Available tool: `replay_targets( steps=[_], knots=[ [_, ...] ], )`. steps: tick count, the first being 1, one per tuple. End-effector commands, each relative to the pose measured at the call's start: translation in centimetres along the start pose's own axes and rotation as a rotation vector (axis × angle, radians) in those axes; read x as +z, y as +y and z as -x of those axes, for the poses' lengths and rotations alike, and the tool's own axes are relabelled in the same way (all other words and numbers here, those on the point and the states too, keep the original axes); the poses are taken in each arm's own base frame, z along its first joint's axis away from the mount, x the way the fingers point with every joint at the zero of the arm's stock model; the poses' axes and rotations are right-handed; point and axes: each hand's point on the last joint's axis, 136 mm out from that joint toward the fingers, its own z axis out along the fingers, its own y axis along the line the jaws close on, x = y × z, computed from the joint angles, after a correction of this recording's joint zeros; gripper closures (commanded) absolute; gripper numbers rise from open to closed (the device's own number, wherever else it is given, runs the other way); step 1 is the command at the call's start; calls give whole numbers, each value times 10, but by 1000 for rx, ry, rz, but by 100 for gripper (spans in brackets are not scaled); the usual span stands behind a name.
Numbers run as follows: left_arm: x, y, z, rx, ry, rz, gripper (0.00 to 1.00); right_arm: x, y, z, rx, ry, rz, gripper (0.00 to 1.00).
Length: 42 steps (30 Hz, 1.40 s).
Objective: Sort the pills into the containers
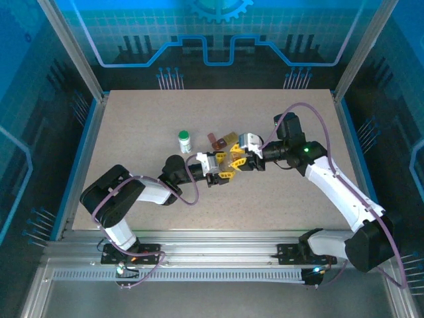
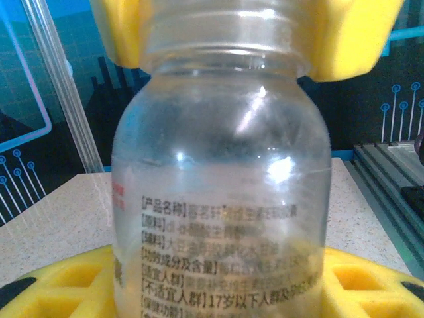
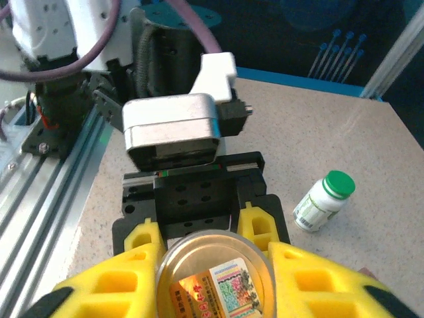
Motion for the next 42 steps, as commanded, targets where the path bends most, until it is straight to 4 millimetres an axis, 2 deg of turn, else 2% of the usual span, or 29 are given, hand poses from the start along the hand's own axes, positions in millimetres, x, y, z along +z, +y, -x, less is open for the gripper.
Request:
replay_targets(
  steps=[1,3,6,9,11,13,14,16,17,18,21,24,26,29,33,37,39,42],
  knots=[
    [3,10,23,61,-64,27,100,2,-18,-9,167,40,-96,84],
    [4,19,24,81,-63,77,100,3,-26,-21,312,68,-158,100],
    [4,30,26,118,-58,137,100,4,-39,-47,534,127,-300,100],
    [5,40,29,145,-53,181,100,-5,-48,-76,779,156,-480,100],
    [7,45,31,161,-54,208,100,-9,-50,-83,929,116,-564,97],
    [10,46,31,180,-50,219,100,-14,-55,-82,1038,60,-655,93],
    [11,47,29,188,-42,226,100,-13,-51,-92,1105,60,-714,91],
    [14,45,25,195,-31,233,100,-15,-53,-87,1138,41,-811,88],
    [15,44,24,195,-30,237,100,-13,-53,-84,1132,31,-822,87],
    [15,43,23,195,-28,243,100,-12,-59,-68,1111,-5,-837,86],
    [17,37,19,188,-28,238,100,-8,-68,-53,1100,-50,-849,85],
    [17,31,13,177,-21,225,100,0,-76,-40,1093,-55,-819,71],
    [16,30,10,167,-15,231,100,2,-78,-32,1090,-49,-794,66],
    [13,31,4,158,1,248,100,-2,-75,-24,1065,-57,-778,58],
    [10,30,2,141,4,242,100,-24,-70,-13,964,-78,-749,46],
    [7,31,2,78,-7,210,100,-46,-63,2,821,-140,-632,36],
    [8,31,3,58,-14,184,100,-47,-57,11,704,-165,-542,30],
    [10,25,7,35,-29,130,100,-37,-42,20,531,-153,-372,27]
  ],
)
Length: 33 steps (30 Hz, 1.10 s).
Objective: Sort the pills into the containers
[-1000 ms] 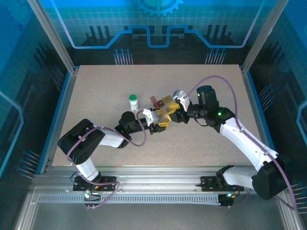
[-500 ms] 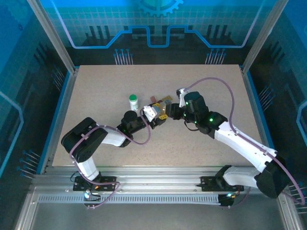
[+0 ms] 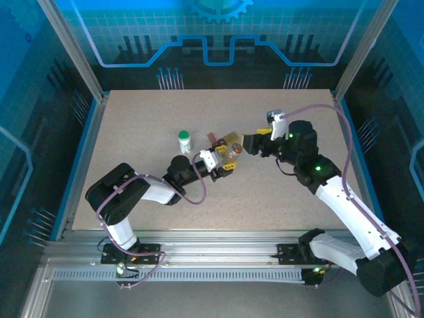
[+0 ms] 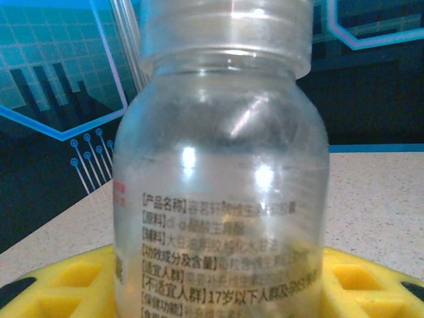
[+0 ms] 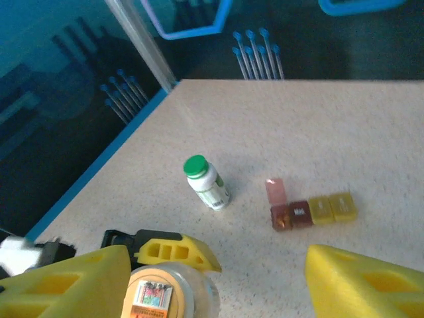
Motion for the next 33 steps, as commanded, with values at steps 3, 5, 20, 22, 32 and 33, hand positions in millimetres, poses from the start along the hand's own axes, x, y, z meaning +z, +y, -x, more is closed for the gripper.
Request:
replay_targets(
  steps=[3,5,20,22,32,33],
  knots=[
    [-1,-18,26,-32,-91,-148,100,0,49,-26,-407,51,380,27],
    [-2,-22,27,-37,-94,-171,100,2,50,-33,-501,42,414,31],
    [-9,-33,35,-48,-110,-229,100,8,62,-60,-615,26,625,52],
    [-9,-33,37,-49,-113,-232,100,8,61,-62,-615,35,621,57],
    [-9,-28,54,-28,-149,-210,100,19,47,-64,-515,46,522,83],
    [-8,-25,56,-24,-154,-194,100,23,41,-63,-475,54,475,86]
  ],
)
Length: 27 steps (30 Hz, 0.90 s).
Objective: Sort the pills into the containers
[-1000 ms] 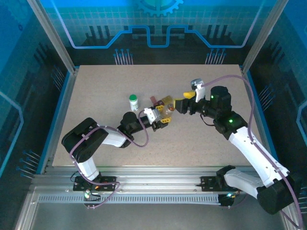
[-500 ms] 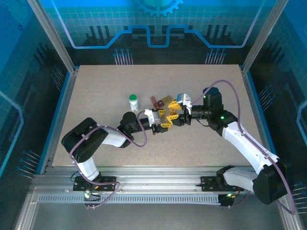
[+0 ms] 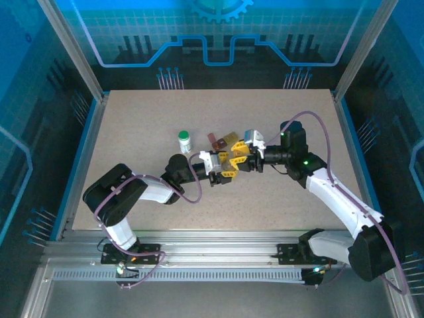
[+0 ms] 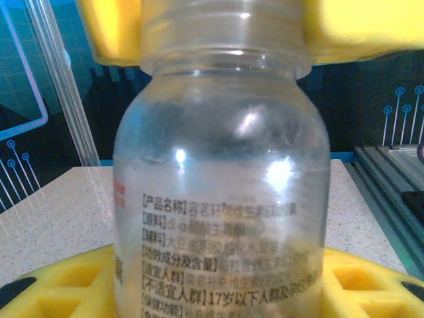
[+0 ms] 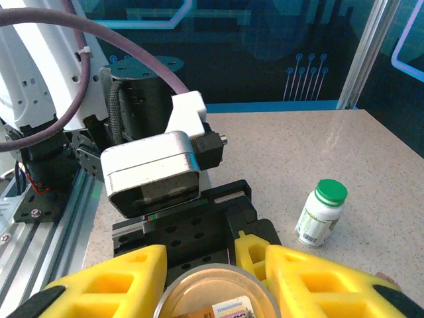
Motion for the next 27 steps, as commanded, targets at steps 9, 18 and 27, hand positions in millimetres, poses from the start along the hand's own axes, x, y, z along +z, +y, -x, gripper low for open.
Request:
replay_targets(
  steps=[9,18,27],
  knots=[
    [-3,36,42,147,-97,200,100,-7,-56,-77,620,195,-591,100],
    [-2,41,27,167,-59,260,100,-23,-61,-67,839,144,-808,100],
    [1,43,-2,166,6,282,100,-19,-63,-24,864,30,-784,85]
  ],
)
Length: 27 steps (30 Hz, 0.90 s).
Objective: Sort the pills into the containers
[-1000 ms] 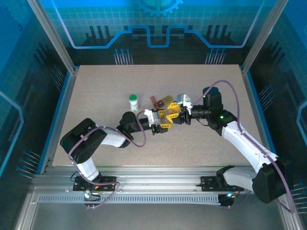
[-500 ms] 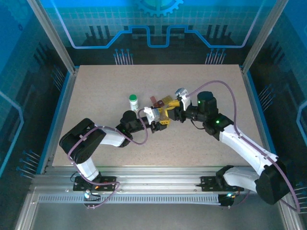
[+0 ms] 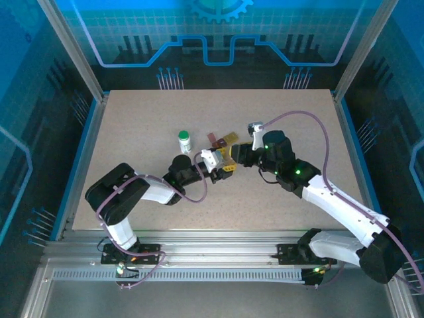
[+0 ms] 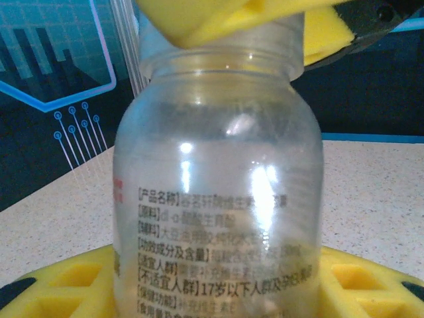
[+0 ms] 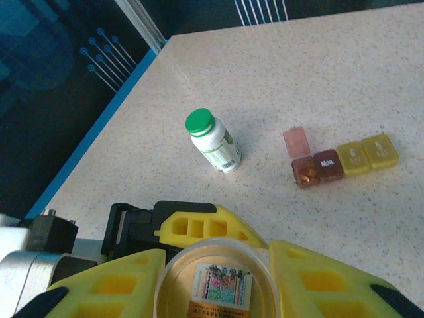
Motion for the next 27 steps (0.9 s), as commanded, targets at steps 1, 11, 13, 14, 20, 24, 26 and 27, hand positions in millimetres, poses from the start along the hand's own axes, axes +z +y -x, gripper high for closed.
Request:
replay_targets(
  steps=[1,11,13,14,20,24,26,27],
  knots=[
    [2,10,22,129,-90,66,100,-6,-13,17,119,-39,-100,78],
    [5,5,16,99,-85,29,100,-40,-5,36,-30,-64,20,36],
    [6,4,17,92,-87,24,100,-43,-3,35,-83,-69,46,31],
    [6,3,17,90,-89,19,100,-42,-3,33,-103,-63,51,31],
    [7,2,19,79,-94,9,100,-26,11,14,-144,9,168,31],
    [7,2,20,72,-96,5,100,-7,2,3,-117,55,142,31],
    [7,0,19,68,-96,0,100,-1,1,0,-114,71,146,33],
    [7,1,21,68,-98,1,100,1,1,-2,-113,81,145,35]
  ],
)
